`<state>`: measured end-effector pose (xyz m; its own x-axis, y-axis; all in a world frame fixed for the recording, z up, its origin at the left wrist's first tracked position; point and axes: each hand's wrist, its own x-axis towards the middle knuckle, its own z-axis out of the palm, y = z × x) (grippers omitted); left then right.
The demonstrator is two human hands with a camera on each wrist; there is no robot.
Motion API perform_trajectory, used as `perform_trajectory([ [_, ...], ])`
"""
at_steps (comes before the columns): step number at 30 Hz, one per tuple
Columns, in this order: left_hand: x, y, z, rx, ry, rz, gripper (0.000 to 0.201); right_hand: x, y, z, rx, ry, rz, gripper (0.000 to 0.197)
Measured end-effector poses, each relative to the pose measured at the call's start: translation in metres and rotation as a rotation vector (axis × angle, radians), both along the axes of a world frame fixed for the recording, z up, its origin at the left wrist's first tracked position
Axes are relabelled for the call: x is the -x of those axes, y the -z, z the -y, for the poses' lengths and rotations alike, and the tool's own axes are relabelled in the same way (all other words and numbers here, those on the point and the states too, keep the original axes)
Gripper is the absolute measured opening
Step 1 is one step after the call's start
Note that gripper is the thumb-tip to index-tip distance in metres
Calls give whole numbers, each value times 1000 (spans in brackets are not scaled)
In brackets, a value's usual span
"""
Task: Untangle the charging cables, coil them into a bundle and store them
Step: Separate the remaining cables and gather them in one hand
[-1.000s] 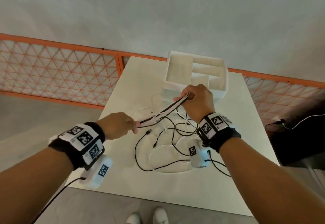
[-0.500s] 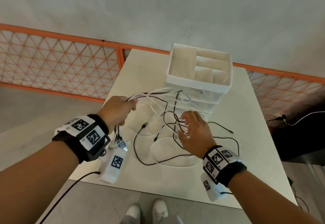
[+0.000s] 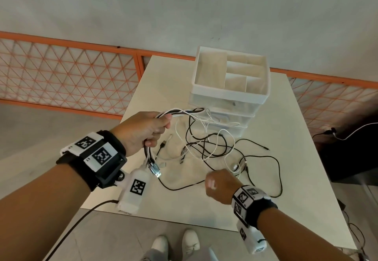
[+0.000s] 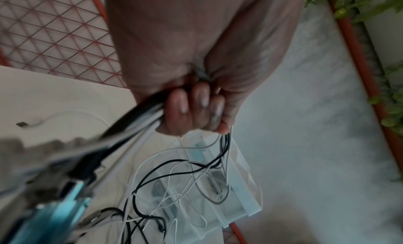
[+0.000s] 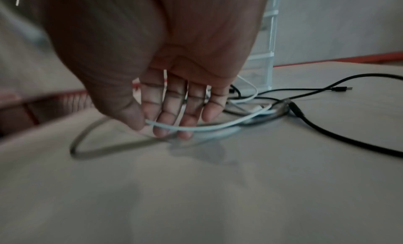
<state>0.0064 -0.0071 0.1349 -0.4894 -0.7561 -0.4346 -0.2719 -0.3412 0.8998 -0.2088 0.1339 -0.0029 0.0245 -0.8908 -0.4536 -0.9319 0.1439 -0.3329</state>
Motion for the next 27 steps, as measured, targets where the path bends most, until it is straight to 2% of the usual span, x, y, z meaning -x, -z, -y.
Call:
perform_trajectory([
  [2, 3, 1, -1, 16, 23, -12, 27, 3, -19, 14, 166, 115, 190, 8],
  [4, 8, 2, -1, 79, 7, -21, 27, 6, -53, 30, 352, 210, 307, 11],
  [6, 15, 3, -2, 156, -22, -38, 27, 9, -85, 44, 462, 214, 353, 13],
  [9, 23, 5, -1, 245, -32, -59, 26, 9, -127, 52, 515, 185, 393, 15],
  [13, 27, 5, 2, 292, -12, -62, 24, 10, -163, 55, 621, 205, 457, 13],
  [16, 27, 3, -2, 229, 39, -131, 28, 17, -175, 57, 726, 311, 532, 11],
  [21, 25, 0, -3, 58, 24, -226, 26, 29, -173, 59, 891, 467, 637, 10],
  [24, 21, -1, -2, 62, 62, -201, 27, 40, -165, 59, 916, 549, 634, 12],
  [27, 14, -9, 4, 172, 36, -139, 29, 58, -150, 57, 806, 599, 568, 11],
])
